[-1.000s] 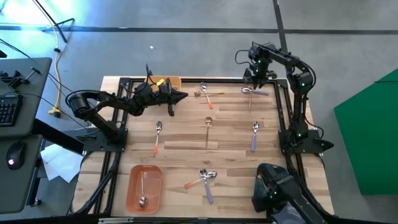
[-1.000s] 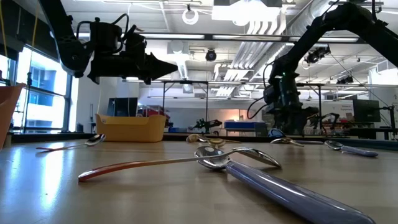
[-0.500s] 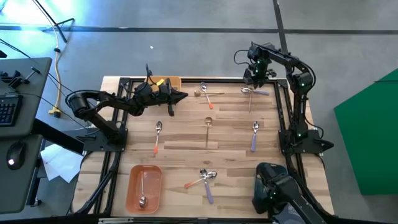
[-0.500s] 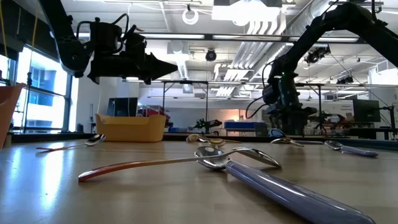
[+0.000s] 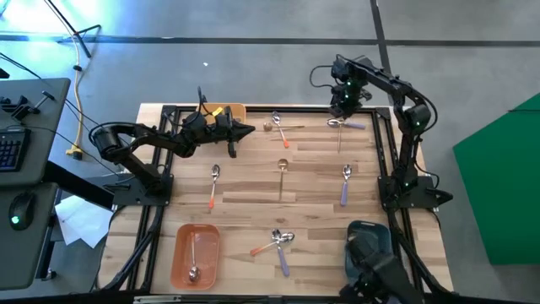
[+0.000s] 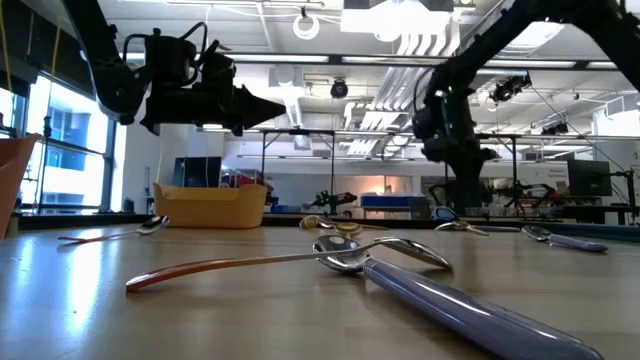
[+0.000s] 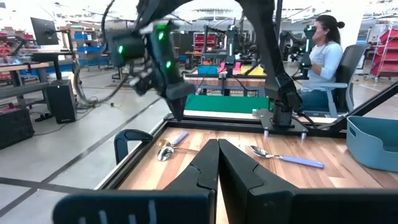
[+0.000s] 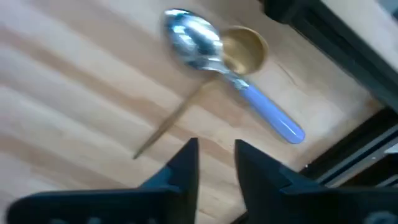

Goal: Sort silverware by color (type)
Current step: Put the purple spoon into the yellow bin

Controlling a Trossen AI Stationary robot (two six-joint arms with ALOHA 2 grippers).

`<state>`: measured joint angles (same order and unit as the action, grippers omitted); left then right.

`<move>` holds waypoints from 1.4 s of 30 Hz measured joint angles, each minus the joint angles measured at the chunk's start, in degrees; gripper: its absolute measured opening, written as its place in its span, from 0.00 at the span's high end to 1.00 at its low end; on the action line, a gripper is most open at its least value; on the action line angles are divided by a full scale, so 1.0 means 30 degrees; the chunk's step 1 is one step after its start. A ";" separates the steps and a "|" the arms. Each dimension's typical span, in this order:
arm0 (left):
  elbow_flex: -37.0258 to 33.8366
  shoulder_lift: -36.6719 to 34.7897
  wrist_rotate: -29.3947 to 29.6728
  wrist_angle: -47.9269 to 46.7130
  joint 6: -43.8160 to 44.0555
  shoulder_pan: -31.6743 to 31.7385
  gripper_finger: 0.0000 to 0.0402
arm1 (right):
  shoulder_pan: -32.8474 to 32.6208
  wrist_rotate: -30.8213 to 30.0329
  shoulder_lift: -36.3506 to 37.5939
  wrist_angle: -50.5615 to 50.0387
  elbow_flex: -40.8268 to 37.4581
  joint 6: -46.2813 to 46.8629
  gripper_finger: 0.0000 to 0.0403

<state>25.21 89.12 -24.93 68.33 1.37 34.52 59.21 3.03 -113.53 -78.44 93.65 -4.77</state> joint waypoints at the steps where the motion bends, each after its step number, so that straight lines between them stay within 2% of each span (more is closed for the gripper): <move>1: 0.0000 0.0000 -0.0003 -0.0045 0.0006 0.0000 1.00 | -0.0356 0.0007 0.0349 0.0304 -0.0082 -0.0109 0.87; 4: 0.0000 0.0000 0.0002 -0.0512 -0.0014 0.0000 1.00 | -0.1303 0.0105 0.1522 0.1769 -0.1236 -0.0495 0.98; 8: 0.0000 0.0000 -0.0002 -0.1034 -0.0029 0.0000 1.00 | -0.2353 0.1677 0.3439 0.4785 -0.4618 0.0030 0.97; 12: 0.0000 0.0000 0.0002 -0.1068 -0.0029 0.0000 1.00 | -0.3247 0.1869 0.5460 0.8498 -0.8402 0.3331 0.99; 14: 0.0000 0.0000 0.0002 -0.1044 -0.0029 0.0000 1.00 | -0.3879 0.0737 0.6165 0.9445 -0.9591 0.5957 0.99; 18: 0.0000 0.0000 0.0070 -0.0831 -0.0300 0.0000 1.00 | -0.5463 -0.2841 0.6466 0.9587 -1.0772 1.0592 1.00; 23: 0.0000 0.0000 0.0483 -0.0650 -0.0348 0.0093 1.00 | -0.6154 -0.4050 0.6466 1.2525 -1.2004 1.4342 0.99; 26: 0.0000 0.0000 0.0507 -0.0652 -0.0289 0.0315 1.00 | -0.6252 -0.5796 0.6466 1.3312 -1.2460 1.5431 0.94; 29: 0.0000 0.0000 0.0506 -0.0659 -0.0079 0.0530 1.00 | -0.6236 -0.7678 0.6466 1.3296 -1.2859 1.6574 0.83; 35: 0.0000 0.0000 0.0510 -0.0674 0.0175 0.0648 1.00 | -0.5790 -0.7665 0.6195 1.5047 -1.4564 1.8302 0.60; 39: 0.0000 0.0000 0.0505 -0.0674 0.0175 0.0648 1.00 | -0.5633 -0.6652 0.5959 1.7831 -1.6050 1.8341 0.58; 42: 0.0000 0.0000 0.0512 -0.0674 0.0178 0.0648 1.00 | -0.5964 -0.6863 0.5983 1.8735 -1.6592 1.8287 0.65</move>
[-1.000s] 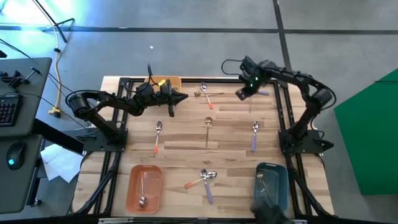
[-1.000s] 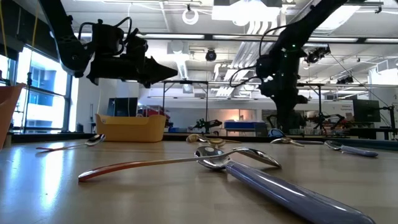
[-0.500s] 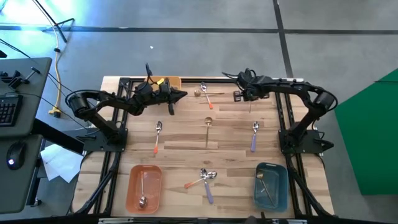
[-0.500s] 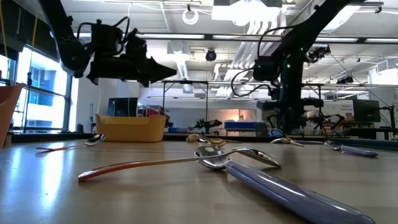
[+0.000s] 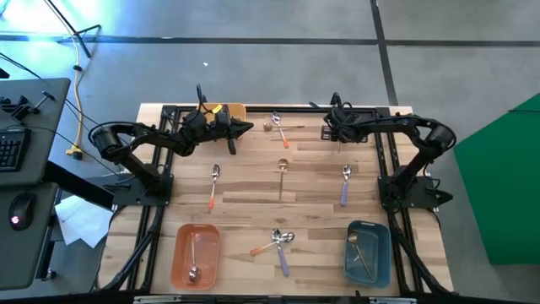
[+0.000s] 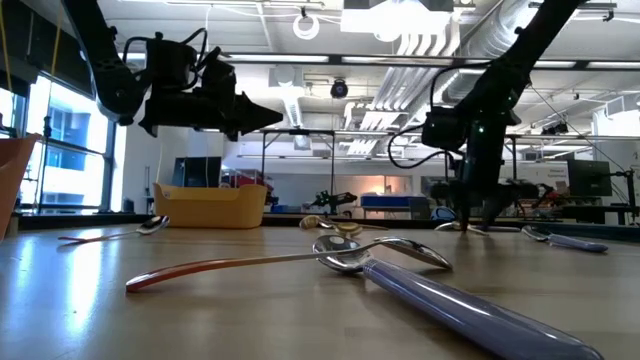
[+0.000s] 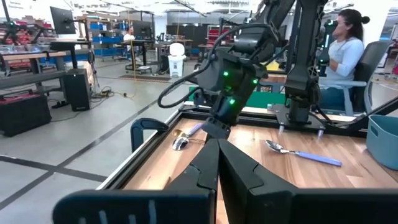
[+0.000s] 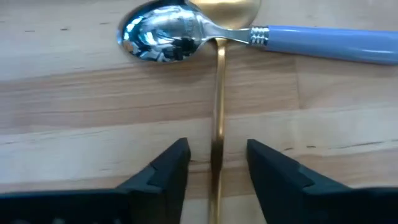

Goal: Sort silverware by color (type)
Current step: Put the purple spoon into the yellow bin

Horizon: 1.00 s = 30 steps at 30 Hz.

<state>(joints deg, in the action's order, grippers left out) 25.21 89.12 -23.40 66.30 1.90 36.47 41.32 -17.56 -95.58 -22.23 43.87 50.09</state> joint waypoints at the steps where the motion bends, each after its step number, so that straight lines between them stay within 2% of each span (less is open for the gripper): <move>1: 0.0000 0.0000 0.0000 0.0000 -0.0003 0.0000 1.00 | -0.0119 -0.0127 -0.0028 0.0028 -0.0005 -0.0053 0.69; 6: 0.0000 0.0000 -0.0007 0.0000 -0.0003 0.0000 1.00 | -0.0774 -0.0175 -0.0100 0.0419 0.0046 -0.0743 0.94; 7: 0.0000 0.0000 0.0000 0.0000 0.0001 0.0000 1.00 | -0.0873 -0.0170 -0.0107 0.0474 0.0036 -0.0796 0.97; 11: 0.0000 0.0000 -0.0003 0.0000 0.0150 0.0000 1.00 | -0.1174 0.0140 -0.0107 0.0530 0.0031 -0.0624 0.95; 14: 0.0000 0.0000 0.0000 0.0000 0.0163 0.0000 1.00 | -0.1631 0.0283 -0.0107 0.0544 0.0031 -0.0207 0.97; 24: 0.0000 0.0000 0.0000 0.0000 0.0187 0.0000 1.00 | -0.4291 0.1925 -0.0126 0.1537 0.0017 0.2207 0.96; 27: 0.0000 0.0000 0.0000 0.0000 0.0296 0.0000 1.00 | -0.4872 0.2225 -0.0140 0.2092 0.0023 0.2289 0.96; 30: 0.0000 0.0000 0.0000 -0.0004 0.0310 0.0000 1.00 | -0.4970 0.2552 -0.0203 0.1094 0.0820 0.1159 0.91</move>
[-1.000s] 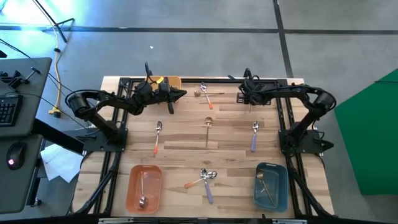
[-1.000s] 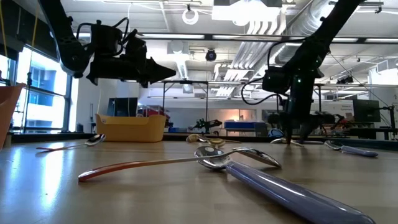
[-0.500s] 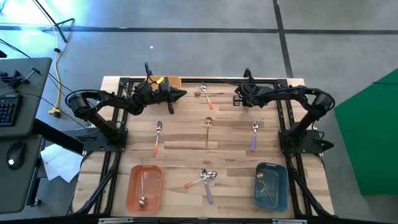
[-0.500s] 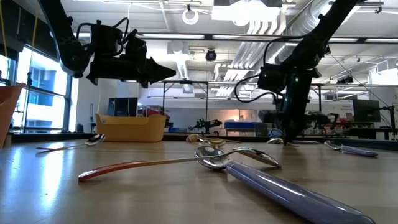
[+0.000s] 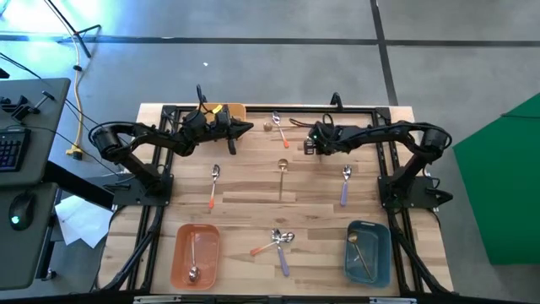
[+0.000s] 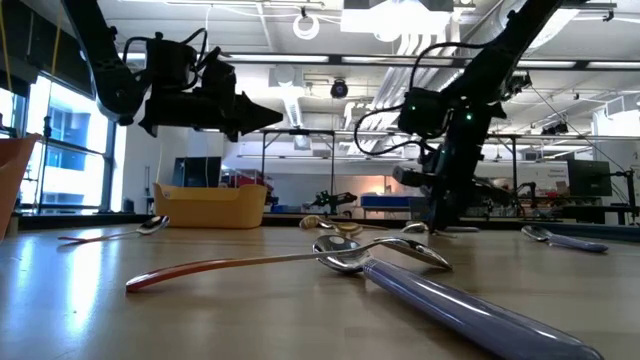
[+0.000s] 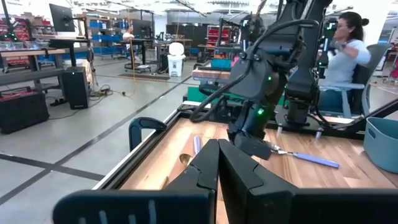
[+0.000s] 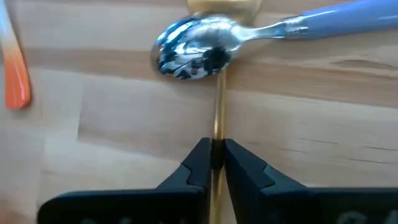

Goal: Sort silverware by color (type)
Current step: Put the purple spoon into the yellow bin

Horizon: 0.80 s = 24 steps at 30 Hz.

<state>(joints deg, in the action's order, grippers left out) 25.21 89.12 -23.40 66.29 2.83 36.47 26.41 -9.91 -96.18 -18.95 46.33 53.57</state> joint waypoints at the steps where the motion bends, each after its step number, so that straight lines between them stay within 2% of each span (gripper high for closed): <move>1: 0.0000 0.0000 0.0000 -0.0006 0.0007 0.0000 1.00 | 0.0070 0.0241 -0.0061 -0.0647 0.0468 -0.0566 0.88; 3: 0.0000 0.0000 0.0000 -0.0018 0.0022 0.0000 1.00 | 0.0200 0.0961 -0.0094 -0.2109 0.1445 -0.2399 0.82; 7: 0.0000 0.0000 0.0000 -0.0052 0.0044 0.0000 1.00 | 0.1001 0.1043 -0.0050 -0.3944 0.3832 -0.7480 0.67; 9: 0.0000 0.0000 0.0000 -0.0146 0.0036 0.0000 1.00 | 0.1742 0.0855 -0.0050 -0.5267 0.4780 -1.0450 0.60; 12: 0.0000 0.0000 0.0000 -0.0171 0.0036 0.0000 1.00 | 0.3093 0.0849 -0.0007 -0.5417 0.5541 -1.5484 0.52; 14: 0.0000 -0.0001 0.0000 -0.0179 0.0036 0.0000 1.00 | 0.3998 0.1524 -0.0100 -0.5460 0.5492 -1.8021 0.50; 17: 0.0000 0.0000 0.0000 -0.0294 0.0029 0.0000 1.00 | 0.4827 0.2602 -0.0663 -0.6085 0.5498 -1.9822 0.49; 24: 0.0000 -0.0002 -0.0002 -0.0334 -0.0005 0.0000 1.00 | 0.4919 0.2241 -0.2382 -0.6689 0.5491 -2.2549 0.49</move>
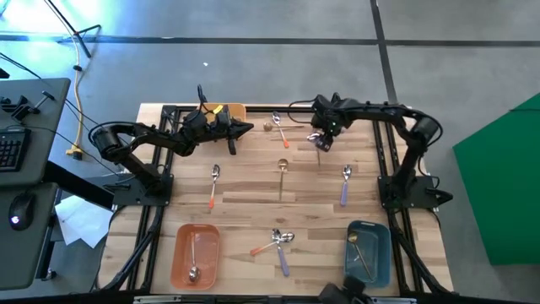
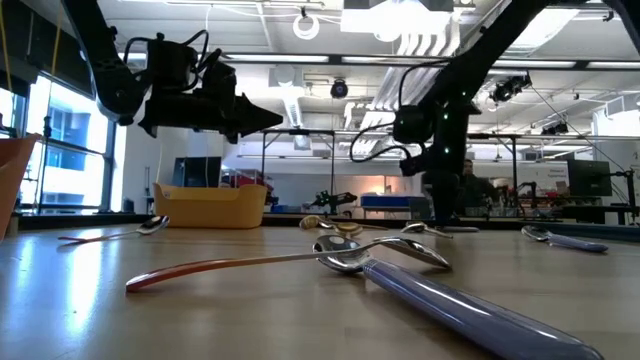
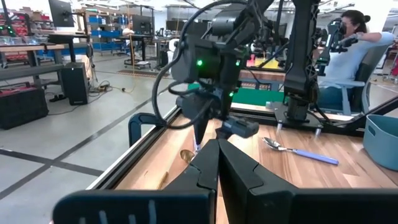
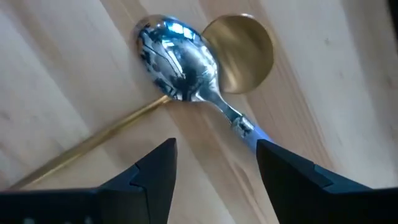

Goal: Sort silverware by color (type)
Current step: Put the purple spoon into the yellow bin

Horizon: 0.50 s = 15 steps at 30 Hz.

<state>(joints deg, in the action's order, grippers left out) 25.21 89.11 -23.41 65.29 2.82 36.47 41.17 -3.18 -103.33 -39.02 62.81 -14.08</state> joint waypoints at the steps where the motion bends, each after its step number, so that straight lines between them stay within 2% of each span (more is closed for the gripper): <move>1: 0.0000 -0.0004 -0.0001 -0.0002 -0.0004 0.0000 1.00 | 0.0003 -0.0100 -0.0191 0.0210 0.0000 -0.0081 0.49; 6: -0.0006 -0.0005 -0.0005 -0.0106 -0.0163 0.0000 1.00 | 0.0000 -0.1294 -0.0560 0.0981 0.0044 -0.0696 0.49; 15: -0.0007 -0.0005 -0.0005 -0.0717 -0.0494 -0.0002 1.00 | -0.0262 -0.1643 0.0034 0.0865 0.0036 -0.1571 0.52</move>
<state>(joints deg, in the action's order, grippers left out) 25.19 89.10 -23.42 63.14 1.33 36.46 40.38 -8.11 -103.23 -36.42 62.92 -18.79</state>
